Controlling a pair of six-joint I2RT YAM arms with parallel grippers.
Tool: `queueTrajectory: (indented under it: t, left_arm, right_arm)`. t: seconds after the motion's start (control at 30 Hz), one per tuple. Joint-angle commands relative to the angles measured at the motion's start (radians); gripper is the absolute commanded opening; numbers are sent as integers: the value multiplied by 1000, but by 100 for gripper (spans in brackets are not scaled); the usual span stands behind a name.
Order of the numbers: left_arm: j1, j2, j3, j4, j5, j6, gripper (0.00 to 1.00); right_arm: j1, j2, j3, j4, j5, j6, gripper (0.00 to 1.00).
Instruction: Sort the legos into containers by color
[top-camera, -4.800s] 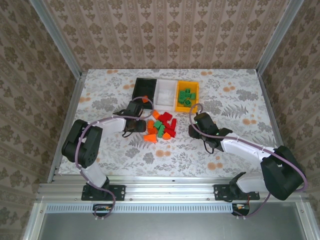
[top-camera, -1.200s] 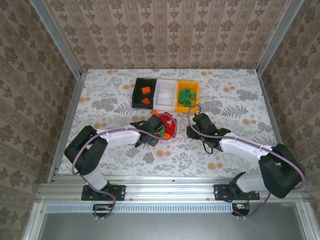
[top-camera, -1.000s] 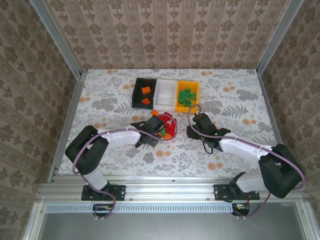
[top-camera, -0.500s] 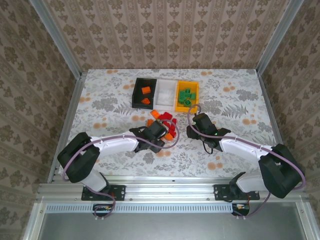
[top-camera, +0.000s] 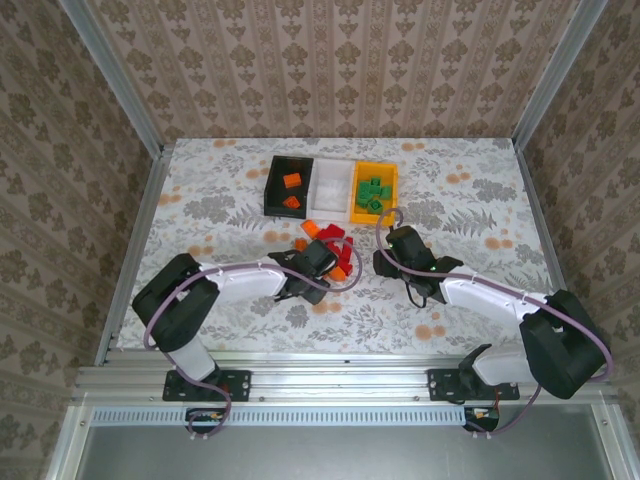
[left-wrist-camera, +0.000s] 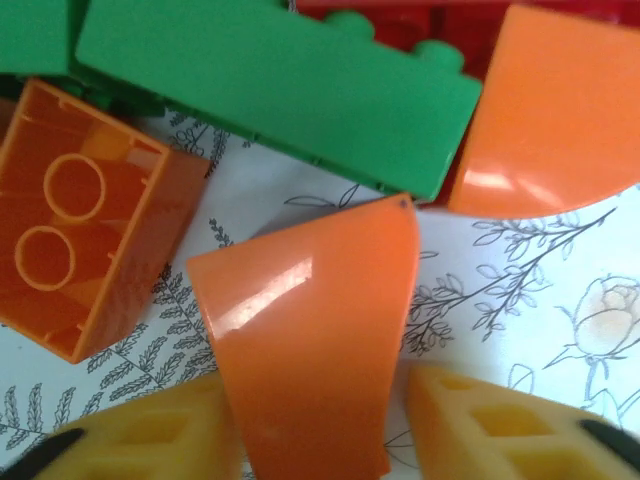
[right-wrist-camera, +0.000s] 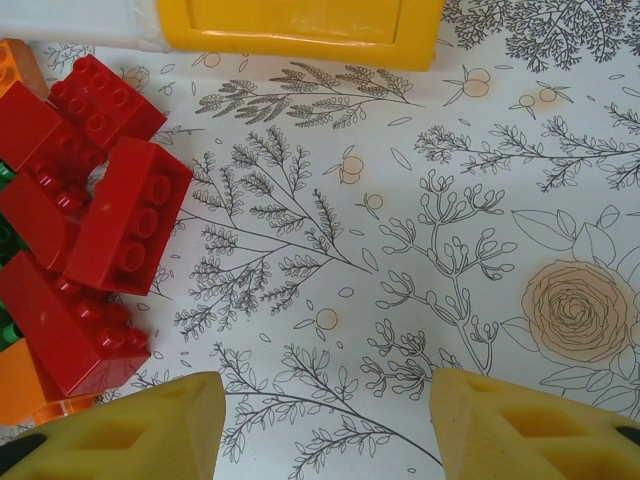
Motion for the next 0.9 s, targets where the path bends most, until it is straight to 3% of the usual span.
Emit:
queueTrajectory:
  t: [0.0, 0.23, 0.53, 0.7, 0.87]
  left_arm:
    - [7, 10, 10, -3, -15, -2, 34]
    - [-8, -67, 1, -48, -57, -2, 22]
    - [-27, -256, 43, -215, -173, -36, 21]
    - [95, -234, 194, -279, -253, -8, 22]
    - [293, -24, 456, -280, -236, -3, 20]
  right_arm:
    - [7, -23, -2, -7, 15, -19, 58]
    - [7, -20, -2, -5, 12, -18, 58]
    - [7, -13, -1, 1, 10, -17, 58]
    - [7, -2, 3, 4, 1, -14, 57]
    - [7, -2, 0, 8, 1, -13, 57]
